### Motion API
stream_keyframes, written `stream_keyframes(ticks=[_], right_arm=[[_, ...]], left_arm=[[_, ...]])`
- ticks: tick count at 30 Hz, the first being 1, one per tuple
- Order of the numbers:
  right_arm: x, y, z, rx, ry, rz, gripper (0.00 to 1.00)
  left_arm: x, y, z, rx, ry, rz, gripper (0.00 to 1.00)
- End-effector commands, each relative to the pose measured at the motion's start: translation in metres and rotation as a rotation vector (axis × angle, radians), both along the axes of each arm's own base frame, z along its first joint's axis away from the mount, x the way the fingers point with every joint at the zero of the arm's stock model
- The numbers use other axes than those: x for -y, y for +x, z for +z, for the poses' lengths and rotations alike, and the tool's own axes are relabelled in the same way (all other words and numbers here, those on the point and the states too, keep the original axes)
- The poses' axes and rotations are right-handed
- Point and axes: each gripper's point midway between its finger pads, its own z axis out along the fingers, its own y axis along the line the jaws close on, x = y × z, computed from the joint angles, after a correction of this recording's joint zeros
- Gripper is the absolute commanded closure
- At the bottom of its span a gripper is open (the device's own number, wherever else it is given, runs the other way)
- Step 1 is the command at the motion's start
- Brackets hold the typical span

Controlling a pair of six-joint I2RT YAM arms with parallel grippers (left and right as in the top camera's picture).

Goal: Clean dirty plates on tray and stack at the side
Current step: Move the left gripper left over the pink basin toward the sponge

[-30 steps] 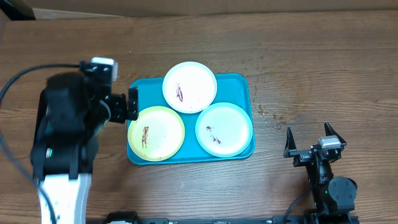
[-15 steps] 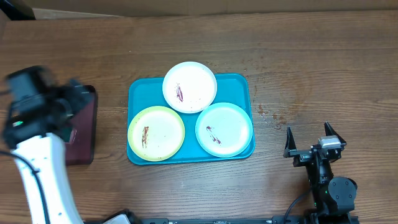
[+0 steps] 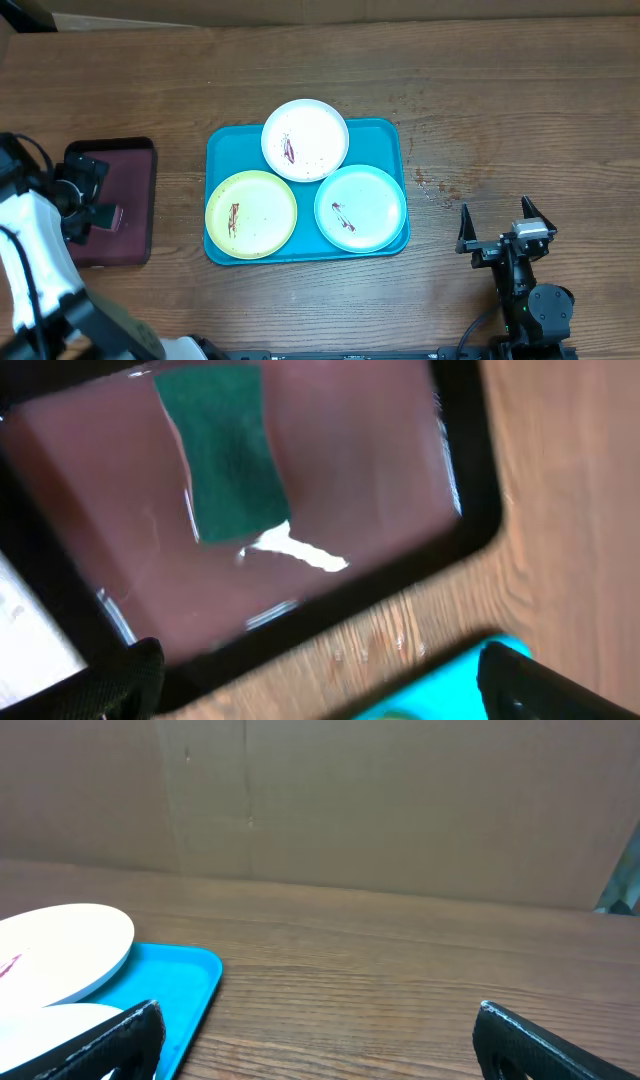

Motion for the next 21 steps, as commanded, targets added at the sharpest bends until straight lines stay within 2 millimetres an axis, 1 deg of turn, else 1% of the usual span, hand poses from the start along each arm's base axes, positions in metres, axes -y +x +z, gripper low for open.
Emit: stream_keyframes(ticks=[1,3,6,7,9,10,11,13,16,21], right_arm=[[-0.001,0.000,-0.002,0.002,0.000,0.005,0.00],[-0.001,0.000,-0.002,0.002,0.000,0.005,0.00],[-0.001,0.000,-0.002,0.002,0.000,0.005,0.00],[-0.001,0.000,-0.002,0.002,0.000,0.005,0.00],[-0.001,0.000,-0.002,0.002,0.000,0.005,0.00],[-0.001,0.000,-0.002,0.002,0.000,0.005,0.00],[-0.001,0.000,-0.002,0.002,0.000,0.005,0.00],[-0.001,0.000,-0.002,0.002,0.000,0.005,0.00],[-0.001,0.000,-0.002,0.002,0.000,0.005,0.00],[-0.001,0.000,-0.002,0.002,0.000,0.005,0.00]], left_arm=[[-0.024,0.014,-0.024,-0.017,0.011,0.083,0.00],[-0.026,0.019,-0.041,-0.032,-0.009,0.079,0.00],[-0.026,0.019,-0.064,-0.078,-0.044,0.082,0.00],[-0.026,0.017,-0.071,-0.095,-0.052,0.083,0.05],[-0.025,0.017,-0.086,-0.120,-0.072,0.083,0.20],[-0.025,0.017,-0.091,-0.130,-0.080,0.082,0.23],[-0.025,0.015,-0.098,-0.148,-0.085,0.084,0.24],[-0.027,0.012,-0.109,-0.180,-0.086,0.090,0.25],[-0.032,0.007,-0.118,-0.212,-0.075,0.100,0.24],[-0.036,0.005,-0.123,-0.225,-0.059,0.109,0.16]])
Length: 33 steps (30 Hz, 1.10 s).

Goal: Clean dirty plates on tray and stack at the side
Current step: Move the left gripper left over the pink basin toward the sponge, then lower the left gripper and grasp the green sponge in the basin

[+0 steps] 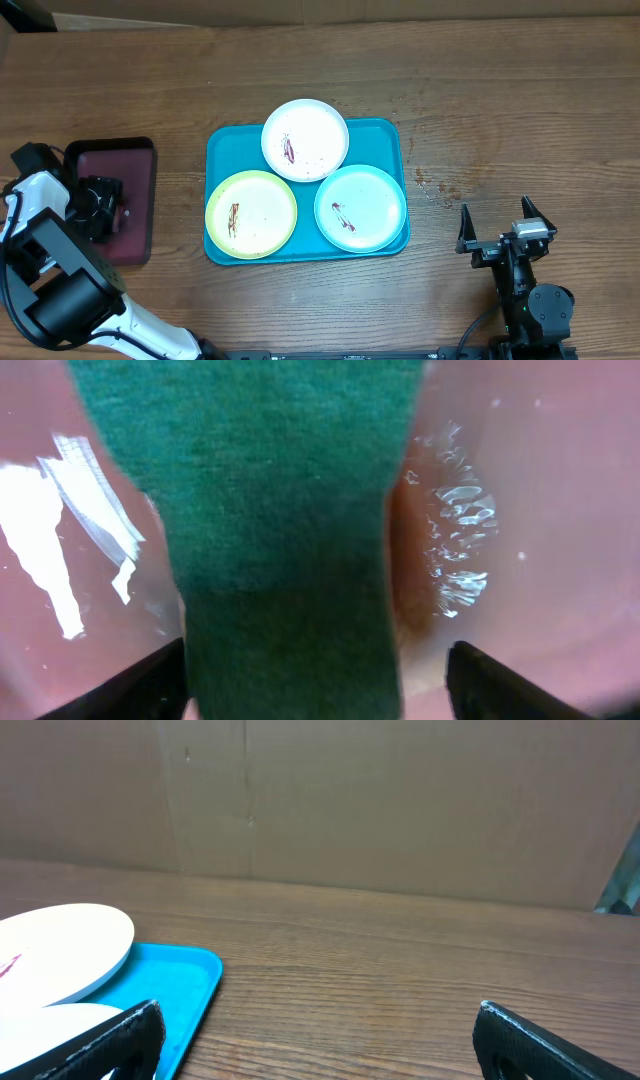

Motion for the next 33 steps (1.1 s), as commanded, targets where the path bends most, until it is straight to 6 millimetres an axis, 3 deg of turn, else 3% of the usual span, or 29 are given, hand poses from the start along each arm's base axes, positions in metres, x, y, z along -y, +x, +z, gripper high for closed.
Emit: stream_keyframes(ticks=[1,7,11,24,28,33], right_arm=[[-0.001,0.000,-0.002,0.002,0.000,0.005,0.00],[-0.001,0.000,-0.002,0.002,0.000,0.005,0.00],[-0.001,0.000,-0.002,0.002,0.000,0.005,0.00],[-0.001,0.000,-0.002,0.002,0.000,0.005,0.00],[-0.001,0.000,-0.002,0.002,0.000,0.005,0.00],[-0.001,0.000,-0.002,0.002,0.000,0.005,0.00]], left_arm=[[-0.011,-0.001,-0.001,-0.015,0.035,0.019,0.14],[-0.019,-0.001,0.002,-0.031,0.076,-0.012,0.00],[-0.031,-0.004,0.010,-0.062,0.128,-0.006,0.00],[-0.041,-0.008,0.013,-0.094,0.183,0.010,0.03],[-0.041,-0.008,0.013,-0.091,0.184,0.010,0.09],[-0.040,-0.009,0.007,-0.103,0.175,0.006,0.10]])
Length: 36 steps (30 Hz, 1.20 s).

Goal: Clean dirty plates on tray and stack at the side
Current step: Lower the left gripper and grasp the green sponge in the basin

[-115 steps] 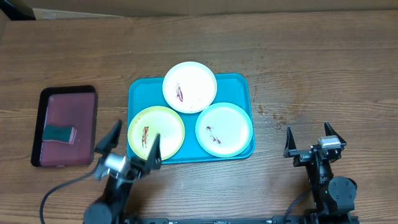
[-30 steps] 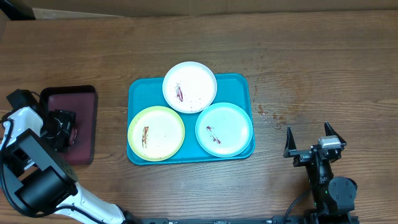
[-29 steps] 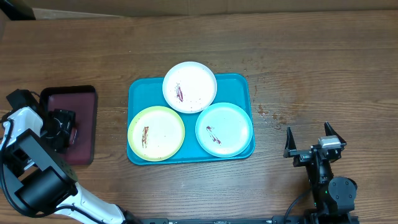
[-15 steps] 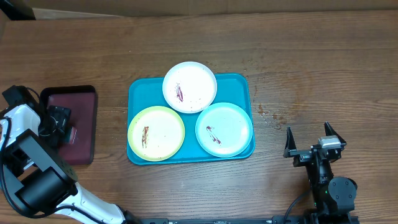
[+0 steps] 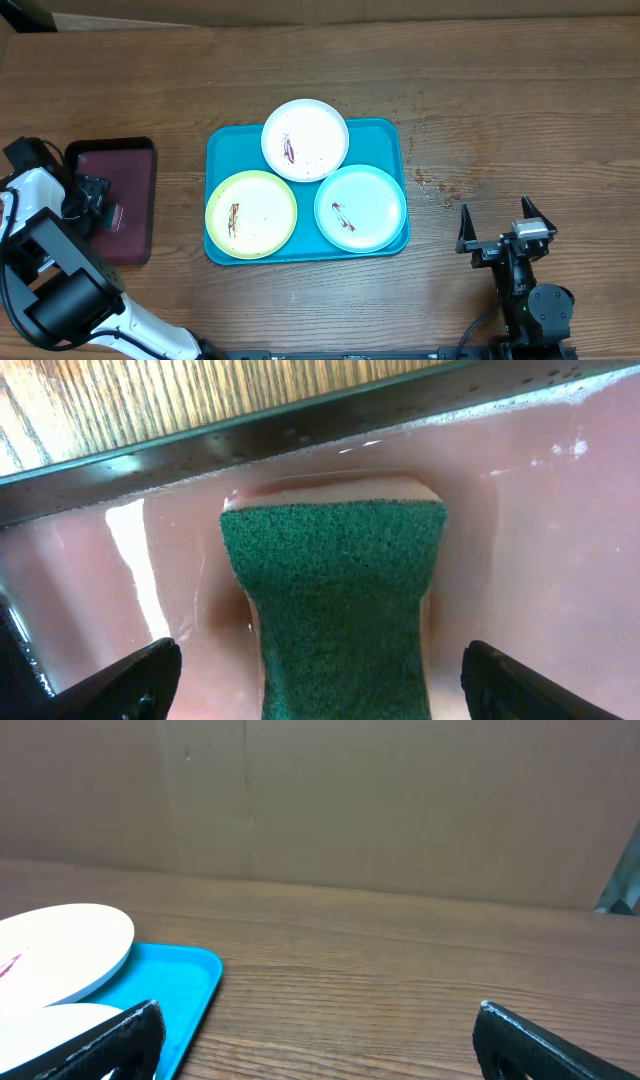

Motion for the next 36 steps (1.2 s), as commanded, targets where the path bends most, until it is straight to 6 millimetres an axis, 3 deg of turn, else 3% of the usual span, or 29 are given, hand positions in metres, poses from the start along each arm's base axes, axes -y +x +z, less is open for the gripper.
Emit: stream_keyframes(ticks=[1,4,11,14,15,19,20,21,22,23,33,34,36], right_arm=[[-0.001,0.000,-0.002,0.001,0.000,0.005,0.00],[-0.001,0.000,-0.002,0.001,0.000,0.005,0.00],[-0.001,0.000,-0.002,0.001,0.000,0.005,0.00],[-0.001,0.000,-0.002,0.001,0.000,0.005,0.00],[-0.001,0.000,-0.002,0.001,0.000,0.005,0.00],[-0.001,0.000,-0.002,0.001,0.000,0.005,0.00],[-0.001,0.000,-0.002,0.001,0.000,0.005,0.00],[-0.001,0.000,-0.002,0.001,0.000,0.005,0.00],[-0.001,0.000,-0.002,0.001,0.000,0.005,0.00],[-0.001,0.000,-0.002,0.001,0.000,0.005,0.00],[-0.001,0.000,-0.002,0.001,0.000,0.005,0.00],[-0.001,0.000,-0.002,0.001,0.000,0.005,0.00],[-0.001,0.000,-0.002,0.001,0.000,0.005,0.00]], left_arm=[[-0.006,-0.002,-0.009,-0.032,0.005,0.000,0.10],[-0.004,-0.004,-0.018,-0.048,-0.012,-0.001,0.13],[0.004,-0.006,-0.027,-0.063,-0.055,-0.006,0.48],[0.003,-0.006,-0.027,-0.064,-0.053,-0.006,0.89],[0.003,-0.006,-0.027,-0.063,-0.053,-0.004,0.96],[0.003,-0.006,-0.027,-0.062,-0.052,-0.004,0.95],[0.003,-0.006,-0.027,-0.062,-0.052,-0.004,0.78],[0.003,-0.006,-0.027,-0.062,-0.052,-0.004,0.49],[0.002,-0.006,-0.027,-0.065,-0.047,-0.004,0.09],[0.001,-0.006,-0.027,-0.068,-0.040,-0.003,0.00],[-0.024,-0.015,-0.021,-0.129,0.094,0.022,0.02],[-0.024,-0.015,-0.021,-0.128,0.094,0.022,0.09],[-0.023,-0.015,-0.021,-0.126,0.092,0.022,0.38]])
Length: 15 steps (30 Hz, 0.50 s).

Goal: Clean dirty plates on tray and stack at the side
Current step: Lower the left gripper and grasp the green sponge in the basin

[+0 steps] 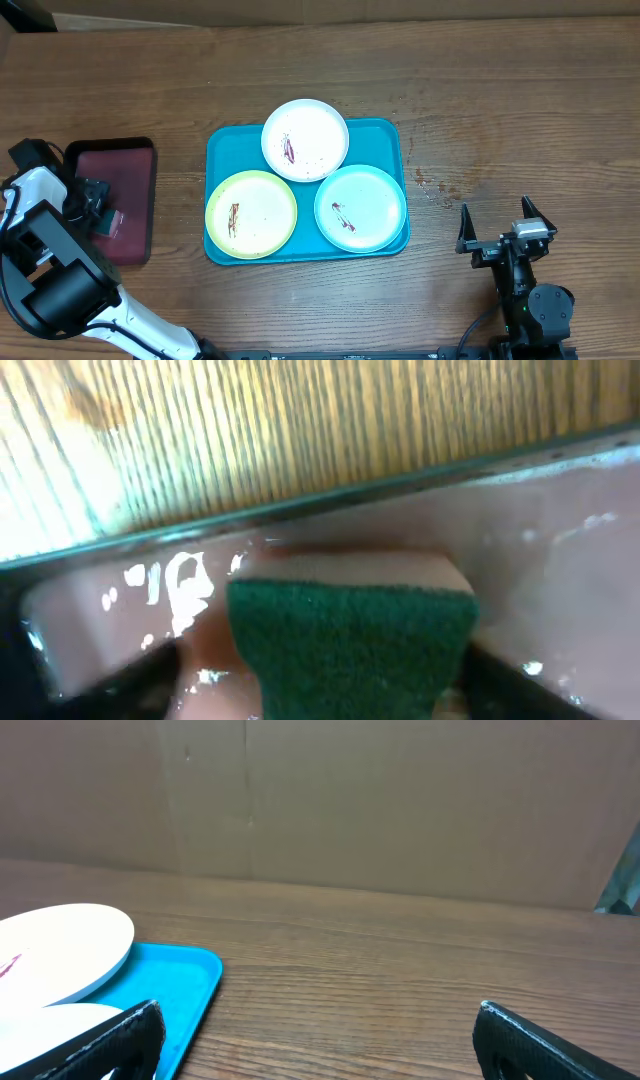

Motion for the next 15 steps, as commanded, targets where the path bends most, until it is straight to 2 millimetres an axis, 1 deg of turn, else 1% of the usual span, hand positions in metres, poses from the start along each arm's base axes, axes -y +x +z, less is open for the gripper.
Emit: stream_keyframes(ticks=[1,2,3,4,7,8,9,10,12,13,15], right_arm=[[-0.001,0.000,-0.002,0.001,0.000,0.005,0.00],[-0.001,0.000,-0.002,0.001,0.000,0.005,0.00],[-0.001,0.000,-0.002,0.001,0.000,0.005,0.00],[-0.001,0.000,-0.002,0.001,0.000,0.005,0.00],[-0.001,0.000,-0.002,0.001,0.000,0.005,0.00],[-0.001,0.000,-0.002,0.001,0.000,0.005,0.00],[-0.001,0.000,-0.002,0.001,0.000,0.005,0.00],[-0.001,0.000,-0.002,0.001,0.000,0.005,0.00],[-0.001,0.000,-0.002,0.001,0.000,0.005,0.00],[-0.001,0.000,-0.002,0.001,0.000,0.005,0.00],[-0.001,0.000,-0.002,0.001,0.000,0.005,0.00]], left_arm=[[-0.006,-0.007,-0.007,-0.047,0.020,0.005,0.57],[-0.006,-0.007,-0.007,-0.047,0.020,0.005,0.71],[-0.006,-0.007,-0.007,-0.048,0.020,0.005,0.88],[-0.006,-0.007,-0.007,-0.048,0.019,0.005,0.96],[-0.004,-0.008,-0.008,-0.051,0.009,0.004,0.96],[-0.002,-0.007,-0.008,-0.046,0.000,0.002,0.94],[0.000,-0.006,-0.009,-0.037,-0.012,0.000,0.83],[0.002,-0.004,-0.010,-0.029,-0.026,-0.003,0.62],[0.009,0.000,-0.012,-0.003,-0.067,-0.011,0.02],[0.013,0.002,-0.012,0.007,-0.087,-0.014,0.00],[0.022,0.003,-0.014,0.021,-0.137,-0.019,0.00]])
